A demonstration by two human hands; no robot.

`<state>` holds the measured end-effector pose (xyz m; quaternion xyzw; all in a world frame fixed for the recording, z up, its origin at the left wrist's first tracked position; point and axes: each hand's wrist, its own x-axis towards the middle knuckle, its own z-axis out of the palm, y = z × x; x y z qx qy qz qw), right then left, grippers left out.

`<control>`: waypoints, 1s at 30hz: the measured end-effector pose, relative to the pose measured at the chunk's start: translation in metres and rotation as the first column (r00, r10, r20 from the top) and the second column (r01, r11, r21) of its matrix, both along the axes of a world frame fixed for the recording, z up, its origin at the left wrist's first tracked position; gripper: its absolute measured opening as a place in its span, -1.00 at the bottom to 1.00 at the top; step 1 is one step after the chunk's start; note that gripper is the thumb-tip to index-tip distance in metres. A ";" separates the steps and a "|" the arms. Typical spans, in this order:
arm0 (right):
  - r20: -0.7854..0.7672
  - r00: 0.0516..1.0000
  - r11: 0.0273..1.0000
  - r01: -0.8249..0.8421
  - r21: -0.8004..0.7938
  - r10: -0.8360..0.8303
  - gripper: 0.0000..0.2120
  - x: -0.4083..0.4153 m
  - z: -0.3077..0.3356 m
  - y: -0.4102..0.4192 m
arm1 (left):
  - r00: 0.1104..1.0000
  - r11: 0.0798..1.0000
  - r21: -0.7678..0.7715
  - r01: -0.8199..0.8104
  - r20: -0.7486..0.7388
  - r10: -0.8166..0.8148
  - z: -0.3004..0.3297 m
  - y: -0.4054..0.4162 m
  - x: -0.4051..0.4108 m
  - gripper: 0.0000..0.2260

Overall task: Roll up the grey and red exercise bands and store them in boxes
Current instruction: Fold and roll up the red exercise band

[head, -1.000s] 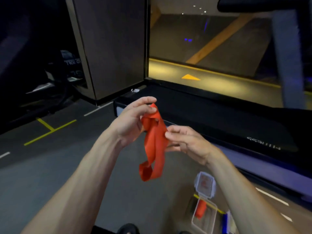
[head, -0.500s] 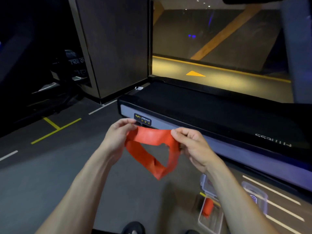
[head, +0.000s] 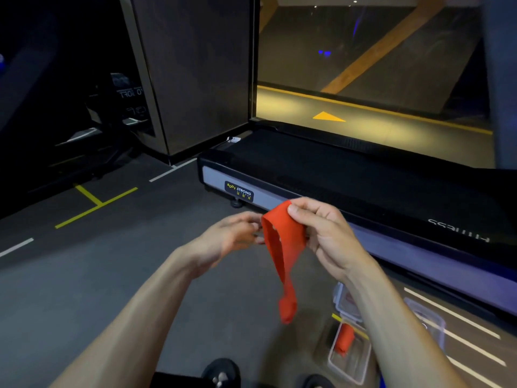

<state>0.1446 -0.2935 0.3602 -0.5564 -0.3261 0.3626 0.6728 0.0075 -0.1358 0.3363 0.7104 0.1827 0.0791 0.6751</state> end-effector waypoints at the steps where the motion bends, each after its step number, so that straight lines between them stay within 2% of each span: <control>1: -0.017 1.000 1.000 0.013 0.011 -0.013 -0.80 0.000 0.001 0.000 | 0.997 0.997 -0.044 0.070 0.024 -0.069 0.004 -0.004 0.000 -0.64; 3: -0.033 0.999 0.999 0.034 0.022 -0.033 -0.75 -0.001 0.003 -0.002 | 0.976 0.981 -0.061 0.183 0.130 -0.174 0.010 -0.015 0.001 -0.47; 4: -0.037 0.999 0.999 0.036 0.017 -0.035 -0.76 -0.002 0.004 -0.003 | 0.965 0.980 -0.008 0.199 0.173 -0.195 0.012 -0.022 0.002 -0.48; 7: -0.035 0.999 0.999 0.030 -0.016 -0.031 -0.76 -0.002 0.004 -0.006 | 0.980 0.973 0.230 0.027 0.187 -0.071 0.015 -0.039 0.006 -0.74; 9: -0.056 0.998 0.999 0.039 -0.020 -0.040 -0.73 0.000 0.004 -0.008 | 0.985 0.952 0.301 -0.057 0.174 0.004 0.015 -0.040 0.007 -0.84; 12: -0.047 0.998 0.998 0.027 -0.062 -0.030 -0.71 0.000 0.003 -0.011 | 0.984 0.951 0.282 -0.130 0.155 0.088 0.015 -0.036 0.006 -0.83; 16: -0.043 0.999 0.997 -0.028 -0.076 0.025 -0.70 -0.005 0.000 -0.011 | 0.952 0.892 0.357 -0.279 0.222 0.209 0.012 -0.033 0.006 -0.77; 18: -0.038 0.998 0.992 -0.061 -0.108 0.057 -0.73 -0.007 -0.002 -0.010 | 0.910 0.875 0.304 -0.378 0.294 0.291 0.015 -0.032 0.006 -0.75; 23: 0.053 0.955 0.900 -0.257 -0.351 0.293 -0.70 -0.015 -0.016 -0.010 | 0.735 0.828 -0.035 -0.560 0.440 0.516 0.031 -0.026 0.009 -0.71; 25: 0.079 0.926 0.854 -0.304 -0.422 0.368 -0.71 -0.012 -0.020 -0.012 | 0.666 0.772 -0.127 -0.623 0.430 0.609 0.032 -0.017 0.007 -0.73; 28: 0.079 0.930 0.853 -0.291 -0.433 0.358 -0.74 -0.003 -0.022 -0.016 | 0.584 0.679 -0.219 -0.701 0.371 0.722 0.026 0.003 0.003 -0.74; 30: 0.087 0.936 0.868 -0.277 -0.413 0.341 -0.80 -0.001 -0.020 -0.018 | 0.624 0.677 -0.207 -0.706 0.269 0.733 0.013 0.016 0.001 -0.72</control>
